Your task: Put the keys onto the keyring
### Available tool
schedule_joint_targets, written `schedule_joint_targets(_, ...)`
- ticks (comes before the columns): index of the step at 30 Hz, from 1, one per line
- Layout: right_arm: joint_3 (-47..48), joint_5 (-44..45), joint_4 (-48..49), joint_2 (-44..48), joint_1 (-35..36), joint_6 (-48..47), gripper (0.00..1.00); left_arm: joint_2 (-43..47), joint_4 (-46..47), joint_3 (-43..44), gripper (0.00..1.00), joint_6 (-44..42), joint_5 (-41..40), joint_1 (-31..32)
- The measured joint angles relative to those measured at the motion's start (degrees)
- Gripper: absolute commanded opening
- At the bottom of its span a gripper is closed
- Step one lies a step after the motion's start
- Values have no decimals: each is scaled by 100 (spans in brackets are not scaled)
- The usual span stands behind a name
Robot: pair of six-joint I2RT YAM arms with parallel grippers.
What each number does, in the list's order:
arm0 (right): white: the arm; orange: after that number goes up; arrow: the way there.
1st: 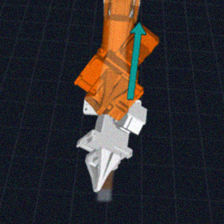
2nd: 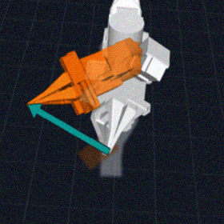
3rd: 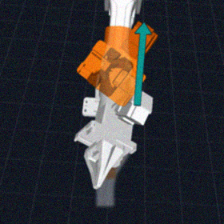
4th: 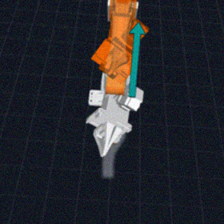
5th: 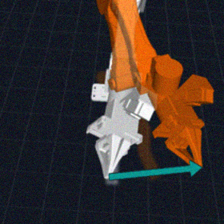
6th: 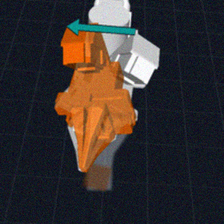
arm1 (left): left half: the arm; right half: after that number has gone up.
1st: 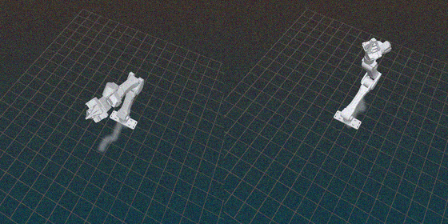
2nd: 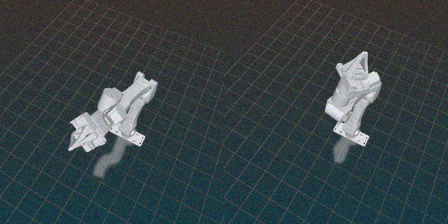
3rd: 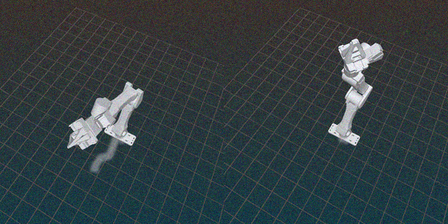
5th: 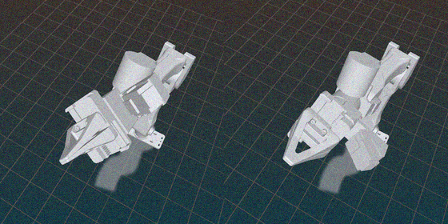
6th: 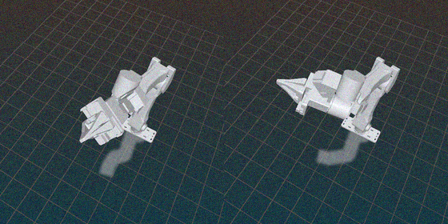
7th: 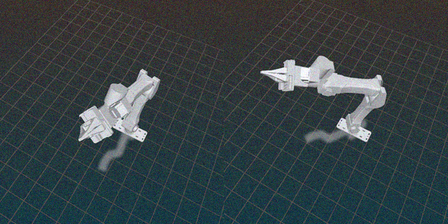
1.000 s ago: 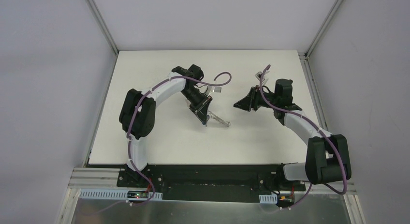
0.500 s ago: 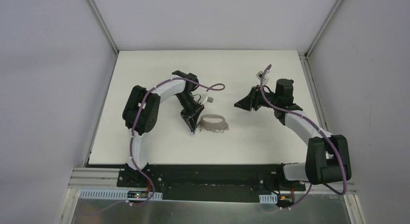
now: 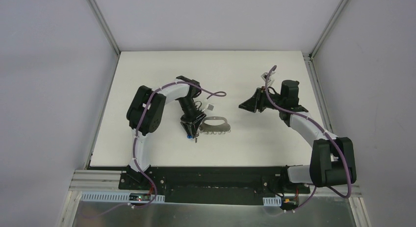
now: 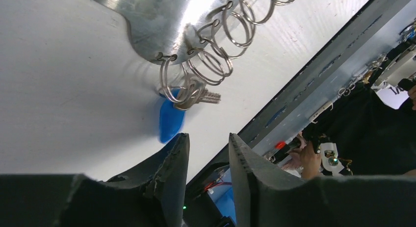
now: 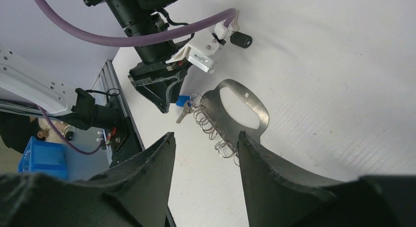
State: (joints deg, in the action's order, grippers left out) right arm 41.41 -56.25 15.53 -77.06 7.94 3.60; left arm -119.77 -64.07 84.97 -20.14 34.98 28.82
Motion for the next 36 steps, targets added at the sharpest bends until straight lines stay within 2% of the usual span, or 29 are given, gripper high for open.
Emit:
schedule_joint_targets(7, 72, 243, -638, 264, -24, -621, 63, 116, 76, -190, 55, -2, -243, -15)
schedule_joint_targets(13, 361, 581, -1320, 643, -26, -1443, 76, 1014, 345, -317, 64, 4, -629, -205)
schedule_joint_targets(16, 564, 667, -1670, 684, -26, -1775, 85, 1591, 621, -315, 66, 33, -859, -372)
schedule_joint_targets(18, 695, 737, -1937, 686, -26, -1989, 97, 1825, 754, -260, 67, 92, -966, -470)
schedule_joint_targets(19, 741, 767, -2048, 691, -26, -2081, 99, 1880, 811, -208, 67, 129, -999, -514)
schedule_joint_targets(27, 929, 750, -2852, 715, 151, -2669, 100, 1910, 1213, -249, 67, 238, -859, -568)
schedule_joint_targets(32, 1180, 1132, -2988, 522, 1274, -3053, 98, 2109, 1388, -752, 68, 326, -804, -820)
schedule_joint_targets(36, 1292, 1589, -3058, 76, 2221, -3432, 90, 2452, 1445, -835, 68, 409, -837, -1375)
